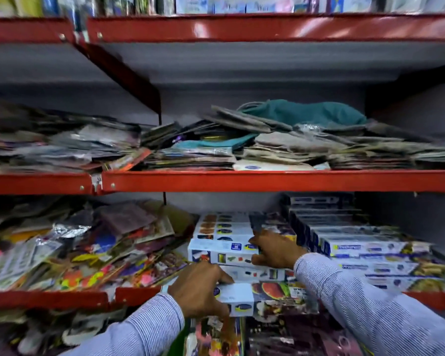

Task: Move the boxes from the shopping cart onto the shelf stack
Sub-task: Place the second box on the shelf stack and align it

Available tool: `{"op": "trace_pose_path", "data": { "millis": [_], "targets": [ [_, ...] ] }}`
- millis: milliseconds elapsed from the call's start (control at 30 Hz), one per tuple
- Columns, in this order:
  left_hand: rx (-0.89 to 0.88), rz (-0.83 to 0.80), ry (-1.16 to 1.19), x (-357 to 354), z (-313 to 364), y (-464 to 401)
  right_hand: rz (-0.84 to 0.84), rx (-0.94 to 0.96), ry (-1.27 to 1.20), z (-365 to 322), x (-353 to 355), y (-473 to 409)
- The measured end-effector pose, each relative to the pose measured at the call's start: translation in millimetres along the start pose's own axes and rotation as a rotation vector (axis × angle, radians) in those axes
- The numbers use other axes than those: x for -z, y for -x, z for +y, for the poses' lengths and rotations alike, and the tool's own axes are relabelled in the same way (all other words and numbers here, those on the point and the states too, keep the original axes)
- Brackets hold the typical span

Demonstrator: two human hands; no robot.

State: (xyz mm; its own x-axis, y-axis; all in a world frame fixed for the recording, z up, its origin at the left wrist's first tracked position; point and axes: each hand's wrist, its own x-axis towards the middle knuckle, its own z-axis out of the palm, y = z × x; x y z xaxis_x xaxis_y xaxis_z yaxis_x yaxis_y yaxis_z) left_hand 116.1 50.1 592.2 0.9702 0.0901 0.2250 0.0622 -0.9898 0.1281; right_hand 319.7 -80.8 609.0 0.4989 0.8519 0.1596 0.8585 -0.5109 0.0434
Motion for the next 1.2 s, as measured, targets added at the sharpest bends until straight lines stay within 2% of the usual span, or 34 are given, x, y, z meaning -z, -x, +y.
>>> {"op": "trace_pose_path", "data": {
  "millis": [333,733,867,1200],
  "targets": [
    [0.000,0.002,-0.006,-4,-15,-29,0.017,-0.020,-0.072,28,-19,-37],
    [-0.007,0.016,-0.032,-6,-12,-52,0.100,0.103,-0.088,37,-19,-40],
    [-0.016,0.034,-0.041,-4,-11,-63,0.049,0.131,-0.126,40,-14,-42],
    [-0.013,0.080,0.002,-2,-32,-108,-0.078,-0.008,-0.315,54,-4,-55]
  ]
}}
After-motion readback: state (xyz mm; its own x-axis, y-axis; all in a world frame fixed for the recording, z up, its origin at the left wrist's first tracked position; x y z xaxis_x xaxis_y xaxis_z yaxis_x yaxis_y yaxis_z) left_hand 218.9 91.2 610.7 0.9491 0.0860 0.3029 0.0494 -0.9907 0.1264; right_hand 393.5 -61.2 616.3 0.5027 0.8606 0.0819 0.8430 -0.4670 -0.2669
